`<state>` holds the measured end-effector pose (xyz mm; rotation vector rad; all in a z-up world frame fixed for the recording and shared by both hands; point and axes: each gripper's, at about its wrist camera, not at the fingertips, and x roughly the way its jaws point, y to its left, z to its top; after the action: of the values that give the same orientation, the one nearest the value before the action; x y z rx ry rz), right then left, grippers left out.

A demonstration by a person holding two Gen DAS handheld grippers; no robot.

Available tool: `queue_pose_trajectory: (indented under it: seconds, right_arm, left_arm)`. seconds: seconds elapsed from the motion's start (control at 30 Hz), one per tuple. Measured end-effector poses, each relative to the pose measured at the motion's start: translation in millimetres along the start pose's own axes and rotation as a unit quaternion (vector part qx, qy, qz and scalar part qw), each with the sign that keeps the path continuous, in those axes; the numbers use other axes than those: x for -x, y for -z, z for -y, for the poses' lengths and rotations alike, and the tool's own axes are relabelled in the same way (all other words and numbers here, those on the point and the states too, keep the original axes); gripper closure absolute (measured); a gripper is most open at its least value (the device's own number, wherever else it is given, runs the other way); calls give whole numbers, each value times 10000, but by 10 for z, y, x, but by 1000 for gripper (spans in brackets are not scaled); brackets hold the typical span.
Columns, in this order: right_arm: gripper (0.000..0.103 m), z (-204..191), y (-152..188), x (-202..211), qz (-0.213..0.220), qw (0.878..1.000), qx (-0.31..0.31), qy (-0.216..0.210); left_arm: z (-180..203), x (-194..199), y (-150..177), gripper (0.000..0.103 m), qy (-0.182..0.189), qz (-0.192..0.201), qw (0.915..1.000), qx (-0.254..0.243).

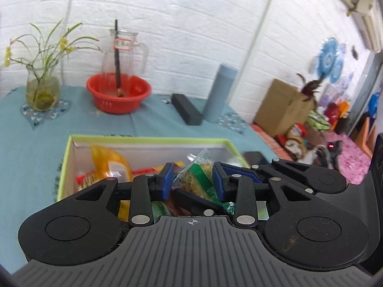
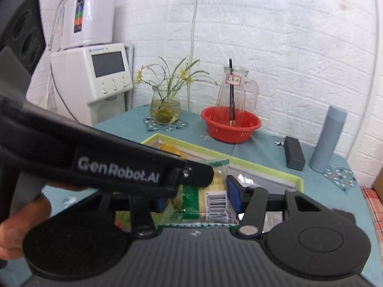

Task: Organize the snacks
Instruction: 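Carry the cookie pack into the green box and open the left gripper, then close the left gripper on the red-labelled dried-fruit bag and lift it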

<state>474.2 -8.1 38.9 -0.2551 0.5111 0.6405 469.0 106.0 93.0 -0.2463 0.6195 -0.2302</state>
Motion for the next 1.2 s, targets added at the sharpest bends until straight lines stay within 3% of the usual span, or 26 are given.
queue_pose_trajectory:
  seconds: [0.13, 0.23, 0.27, 0.37, 0.4, 0.47, 0.6, 0.63, 0.7, 0.83, 0.97, 1.07, 1.2]
  right_arm:
    - [45, 93, -15, -549, -381, 9991, -14, -177]
    - [38, 40, 87, -747, -473, 9986, 42, -238]
    - [35, 8, 111, -747, -417, 9989, 97, -207]
    - [26, -13, 90, -696, -385, 9991, 98, -165]
    - [24, -8, 72, -643, -352, 9992, 86, -147]
    - [8, 29, 20, -450, -154, 9999, -1, -53]
    - [8, 6, 4, 186, 327, 9994, -129, 68]
    - [2, -29, 47, 358, 406, 9990, -165, 90]
    - [2, -132, 204, 655, 481, 9984, -271, 87]
    - [2, -431, 701, 947, 230, 9978, -586, -190]
    - [2, -805, 1161, 879, -312, 9940, -809, -673]
    - [2, -1064, 1262, 704, -601, 9920, -692, -870]
    - [2, -1213, 1105, 435, -630, 9918, -478, -1008]
  left_arm:
    - [-337, -427, -28, 91, -140, -323, 9993, 155]
    - [-450, -541, 48, 91, 56, -374, 9991, 197]
    - [-441, -537, 79, 87, 107, -306, 9993, 180]
    - [-403, -465, 75, 65, 221, -231, 9994, 102]
    - [-379, -396, 58, 61, 195, -164, 9996, 102]
    - [-317, -181, 13, 54, 157, 68, 9998, 47]
    - [-206, 437, 36, 37, 154, 647, 9978, -52]
    - [-188, 611, 87, 35, 124, 757, 9970, -66]
    - [-176, 909, 254, 28, 80, 908, 9958, -85]
    - [-264, 1248, 754, 24, -206, 815, 9965, 29]
    - [-480, 1315, 1300, 23, -560, 340, 9974, 288]
    - [-663, 1251, 1561, 29, -814, -84, 9955, 468]
    - [-829, 1152, 1516, 30, -654, -195, 9960, 578]
